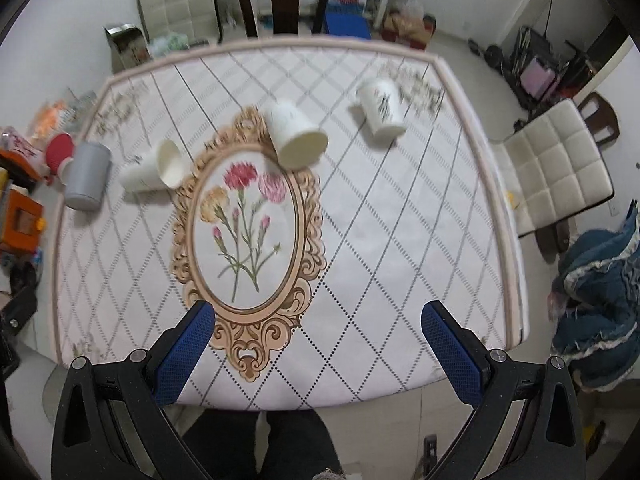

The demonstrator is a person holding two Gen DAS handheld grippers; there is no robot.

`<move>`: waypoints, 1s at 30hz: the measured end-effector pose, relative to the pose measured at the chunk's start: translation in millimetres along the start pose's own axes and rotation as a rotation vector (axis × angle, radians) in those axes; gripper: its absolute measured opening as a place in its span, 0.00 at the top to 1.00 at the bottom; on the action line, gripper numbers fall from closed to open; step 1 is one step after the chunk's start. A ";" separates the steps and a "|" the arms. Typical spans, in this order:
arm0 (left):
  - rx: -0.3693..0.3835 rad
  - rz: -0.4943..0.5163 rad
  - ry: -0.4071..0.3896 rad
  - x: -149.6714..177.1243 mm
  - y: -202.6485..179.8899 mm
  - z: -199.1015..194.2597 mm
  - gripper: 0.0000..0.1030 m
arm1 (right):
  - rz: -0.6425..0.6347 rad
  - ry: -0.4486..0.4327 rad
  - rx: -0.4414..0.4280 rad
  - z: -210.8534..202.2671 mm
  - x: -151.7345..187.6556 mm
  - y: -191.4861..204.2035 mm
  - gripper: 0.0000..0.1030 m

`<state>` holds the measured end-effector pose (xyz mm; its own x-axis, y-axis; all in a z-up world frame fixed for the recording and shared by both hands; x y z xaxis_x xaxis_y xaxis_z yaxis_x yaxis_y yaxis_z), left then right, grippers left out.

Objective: Flip cup upright
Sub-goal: 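Reach the left gripper to the lying white calligraphy cup and grasp it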

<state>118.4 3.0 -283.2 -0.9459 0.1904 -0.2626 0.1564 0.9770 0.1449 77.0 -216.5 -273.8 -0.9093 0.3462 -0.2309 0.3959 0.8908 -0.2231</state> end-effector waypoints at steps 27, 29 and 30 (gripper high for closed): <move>-0.180 0.994 -0.075 -109.2 -74.9 147.4 0.05 | 0.108 0.270 0.093 155.0 -31.5 15.2 0.00; -0.179 1.028 -0.071 -110.8 -81.8 151.4 0.13 | 0.116 0.275 0.095 157.0 -32.3 14.0 0.00; -0.177 1.046 -0.066 -110.8 -84.6 154.0 0.18 | 0.120 0.278 0.097 157.7 -32.6 13.7 0.00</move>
<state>253.8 -86.0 -413.3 -0.3468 0.9376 0.0227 0.8345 0.2974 0.4639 132.3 -262.0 -418.7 -0.8502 0.5264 0.0035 0.5009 0.8110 -0.3022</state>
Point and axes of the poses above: each gripper's, at about its wrist camera, not at the fingertips, and z roughly the way its jaws point, y to its left, x to its underside, the point moved 10 cm from there along z, roughly the way its jaws point, and after that the axes turned 5 degrees about z, right-handed, at the moved point
